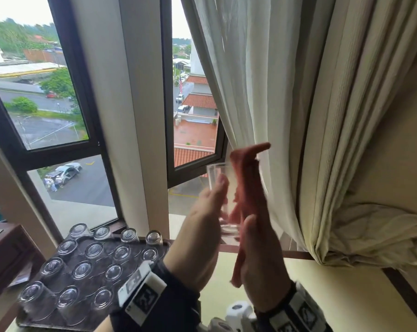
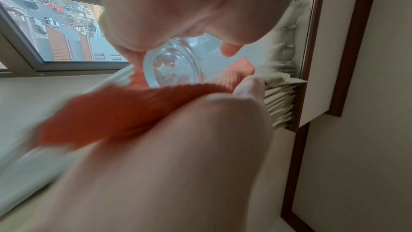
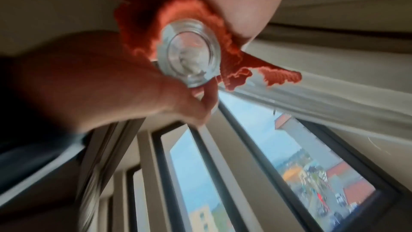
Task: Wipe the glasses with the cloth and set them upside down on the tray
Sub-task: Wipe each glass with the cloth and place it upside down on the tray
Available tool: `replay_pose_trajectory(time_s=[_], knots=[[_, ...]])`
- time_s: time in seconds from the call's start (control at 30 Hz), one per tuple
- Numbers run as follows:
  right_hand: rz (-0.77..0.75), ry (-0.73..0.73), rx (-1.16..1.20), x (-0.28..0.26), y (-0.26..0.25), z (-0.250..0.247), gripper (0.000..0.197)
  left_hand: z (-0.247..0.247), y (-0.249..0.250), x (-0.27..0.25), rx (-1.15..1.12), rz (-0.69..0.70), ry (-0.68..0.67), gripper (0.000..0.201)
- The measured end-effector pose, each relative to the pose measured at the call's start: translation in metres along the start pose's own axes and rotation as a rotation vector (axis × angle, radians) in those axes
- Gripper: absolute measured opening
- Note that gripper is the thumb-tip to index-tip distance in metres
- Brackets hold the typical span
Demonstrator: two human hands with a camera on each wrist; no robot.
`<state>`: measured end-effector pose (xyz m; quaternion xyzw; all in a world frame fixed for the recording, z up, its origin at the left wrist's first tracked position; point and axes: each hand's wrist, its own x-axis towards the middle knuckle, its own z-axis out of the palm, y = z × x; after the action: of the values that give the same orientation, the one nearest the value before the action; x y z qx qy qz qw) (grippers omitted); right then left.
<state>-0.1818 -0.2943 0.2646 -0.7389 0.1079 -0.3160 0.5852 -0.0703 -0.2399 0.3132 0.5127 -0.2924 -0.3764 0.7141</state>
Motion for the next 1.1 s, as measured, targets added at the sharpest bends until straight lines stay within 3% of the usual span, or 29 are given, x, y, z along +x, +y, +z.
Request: replay_pose_trajectory(time_s=[0.03,0.13,0.23,0.33,0.5,0.57,0.63,0.7,0.8,0.93,1.03,1.1], knots=[[0.038,0.067,-0.081,0.006,0.003,0.007,0.117,-0.005,0.001,0.004,-0.020,-0.009,0.026,0.056],[-0.034,0.129,-0.054,-0.001,0.020,0.013,0.081,-0.016,0.012,0.011,0.032,0.047,0.062,0.042],[-0.012,0.159,0.026,0.010,0.024,0.007,0.085,-0.014,0.007,0.006,0.071,0.036,-0.066,0.036],[-0.074,0.214,0.070,0.029,0.011,-0.005,0.073,-0.003,-0.002,0.000,0.073,0.030,-0.134,0.038],[0.119,0.168,0.196,0.037,-0.024,-0.004,0.084,0.009,-0.005,-0.002,0.095,0.029,-0.038,0.050],[-0.049,0.155,0.052,0.031,-0.032,0.008,0.088,0.004,-0.003,0.006,0.082,0.002,0.033,0.064],[-0.221,0.083,-0.036,0.021,-0.019,0.018,0.072,-0.006,0.004,0.015,0.012,0.022,0.116,0.065],[-0.169,0.012,-0.063,0.010,0.002,0.021,0.060,-0.017,0.012,0.022,-0.028,0.028,0.131,0.066],[-0.122,0.076,-0.106,0.007,0.007,0.018,0.070,-0.021,0.018,0.019,-0.013,0.040,0.114,0.063],[-0.068,0.129,0.063,0.026,-0.008,0.001,0.057,-0.010,0.004,0.005,0.050,0.009,-0.029,0.045],[-0.055,0.119,0.084,0.036,-0.030,-0.007,0.087,0.001,-0.006,-0.003,0.161,0.037,-0.043,0.047],[-0.018,0.117,0.201,0.031,-0.047,0.001,0.086,0.003,-0.005,-0.002,0.172,0.054,-0.006,0.055]])
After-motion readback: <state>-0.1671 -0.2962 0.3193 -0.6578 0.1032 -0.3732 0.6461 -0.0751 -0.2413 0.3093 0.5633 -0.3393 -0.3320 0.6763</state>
